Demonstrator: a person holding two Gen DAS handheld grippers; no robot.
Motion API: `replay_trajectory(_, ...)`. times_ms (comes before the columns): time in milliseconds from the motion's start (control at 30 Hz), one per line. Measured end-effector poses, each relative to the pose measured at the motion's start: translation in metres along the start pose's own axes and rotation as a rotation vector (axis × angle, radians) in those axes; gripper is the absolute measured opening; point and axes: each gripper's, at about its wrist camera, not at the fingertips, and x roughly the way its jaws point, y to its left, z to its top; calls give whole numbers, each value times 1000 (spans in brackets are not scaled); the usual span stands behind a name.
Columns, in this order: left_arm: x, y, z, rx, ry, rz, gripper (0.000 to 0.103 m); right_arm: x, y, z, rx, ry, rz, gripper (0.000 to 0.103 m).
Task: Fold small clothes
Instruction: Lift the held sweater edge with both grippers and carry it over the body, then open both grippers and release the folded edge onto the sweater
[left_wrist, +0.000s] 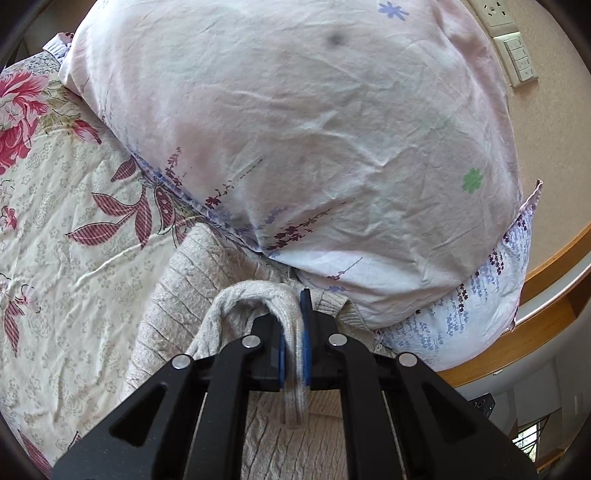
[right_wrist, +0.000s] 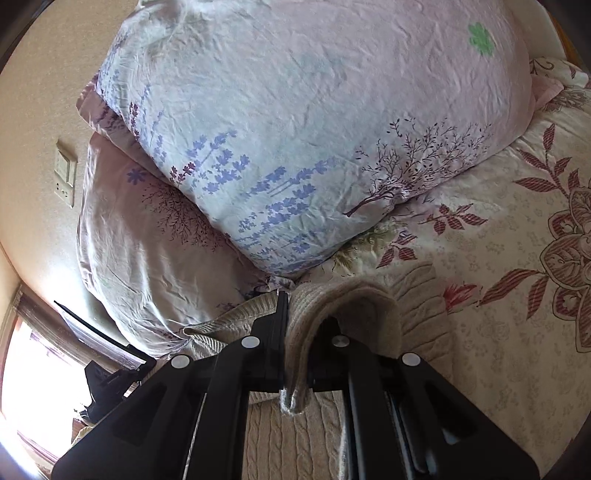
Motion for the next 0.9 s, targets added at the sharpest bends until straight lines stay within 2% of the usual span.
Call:
replay_trajectory(67, 1, -3, 1, 17, -8, 8, 6, 3, 2, 3, -14, -6, 5, 8)
replay_trajectory(167, 9, -5, 6, 30, 4, 34, 6, 15, 0, 8, -23, 12, -43, 8)
replay_trajectory(267, 23, 0, 7, 11, 40, 78, 6, 28, -15, 8, 43, 63, -107, 8)
replay_trajectory(467, 35, 9, 4, -28, 57, 122, 8, 33, -28, 3, 129, 99, -133, 11)
replay_trajectory(500, 36, 10, 3, -38, 57, 122, 8, 34, -29, 4, 134, 105, -135, 13)
replay_trajectory(567, 37, 12, 3, -62, 59, 118, 9, 35, -29, 5, 147, 115, -128, 26)
replay_trajectory(600, 37, 14, 4, -77, 62, 112, 10, 36, -29, 6, 157, 121, -117, 40)
replay_trajectory(633, 37, 15, 5, -95, 67, 100, 14, 36, -27, 7, 164, 125, -101, 53)
replay_trajectory(700, 35, 14, 7, -127, 64, 60, 30, 36, -18, 12, 166, 131, -70, 70)
replay_trajectory(767, 28, 7, 10, -138, 36, 23, 55, 32, -7, 15, 155, 126, -20, 75)
replay_trajectory(833, 20, 0, 12, -128, 11, -8, 64, 31, 1, 15, 151, 130, 22, 79)
replay_trajectory(900, 22, -5, 13, -117, 37, -11, 65, 34, 2, 14, 173, 157, 53, 79)
